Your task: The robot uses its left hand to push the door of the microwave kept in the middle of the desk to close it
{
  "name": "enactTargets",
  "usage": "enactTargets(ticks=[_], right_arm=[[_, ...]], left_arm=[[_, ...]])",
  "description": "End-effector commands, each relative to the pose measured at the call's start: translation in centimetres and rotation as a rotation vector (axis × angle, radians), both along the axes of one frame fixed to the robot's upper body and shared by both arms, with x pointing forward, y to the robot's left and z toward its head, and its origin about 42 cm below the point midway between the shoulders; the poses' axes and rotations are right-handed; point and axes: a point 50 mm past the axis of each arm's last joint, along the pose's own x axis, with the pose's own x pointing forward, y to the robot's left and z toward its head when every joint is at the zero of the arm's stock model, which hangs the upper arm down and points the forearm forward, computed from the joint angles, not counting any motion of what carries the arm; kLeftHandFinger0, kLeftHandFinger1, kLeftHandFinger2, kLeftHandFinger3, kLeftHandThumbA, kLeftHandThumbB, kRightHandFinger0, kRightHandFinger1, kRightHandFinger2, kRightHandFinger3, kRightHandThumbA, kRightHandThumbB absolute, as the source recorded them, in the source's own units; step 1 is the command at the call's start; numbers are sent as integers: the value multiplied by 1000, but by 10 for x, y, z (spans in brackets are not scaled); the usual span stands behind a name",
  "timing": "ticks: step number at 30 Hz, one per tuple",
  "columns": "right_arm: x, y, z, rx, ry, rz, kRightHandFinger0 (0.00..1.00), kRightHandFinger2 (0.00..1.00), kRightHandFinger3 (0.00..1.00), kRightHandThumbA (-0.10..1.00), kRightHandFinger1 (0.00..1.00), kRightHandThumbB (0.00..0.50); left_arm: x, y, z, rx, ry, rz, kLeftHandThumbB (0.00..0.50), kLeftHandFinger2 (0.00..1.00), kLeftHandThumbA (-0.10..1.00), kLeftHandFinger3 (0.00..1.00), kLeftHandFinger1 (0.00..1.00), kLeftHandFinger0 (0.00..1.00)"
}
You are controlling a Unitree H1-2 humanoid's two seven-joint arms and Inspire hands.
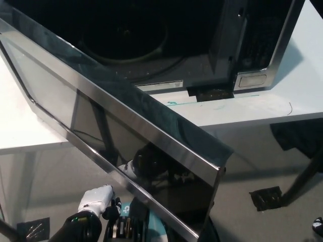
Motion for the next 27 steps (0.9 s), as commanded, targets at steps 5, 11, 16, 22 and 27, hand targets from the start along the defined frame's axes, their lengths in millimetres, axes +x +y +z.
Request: enactTargets(ticks=[5, 11, 16, 22, 27], right_arm=[[19, -18, 20, -25, -84, -44, 802, 988, 993, 58, 923, 0], [17, -18, 19, -24, -82, -47, 802, 988, 993, 58, 923, 0], [18, -17, 19, -19, -85, -49, 802, 988, 993, 58, 923, 0], [17, -14, 16, -10, -85, -54, 802, 988, 993, 58, 923, 0], [17, -14, 16, -9, -86, -55, 802, 988, 993, 58, 923, 0]], left_arm=[[-36, 166, 50, -395, -58, 514, 105, 749, 273, 852, 655, 509], [-51, 191, 83, -251, -167, 491, 335, 597, 229, 683, 516, 387], [-56, 202, 94, -250, -178, 518, 386, 571, 240, 654, 494, 372], [-57, 206, 93, -284, -160, 558, 404, 561, 276, 645, 484, 363], [-56, 196, 95, -305, -166, 550, 363, 587, 211, 672, 501, 382]])
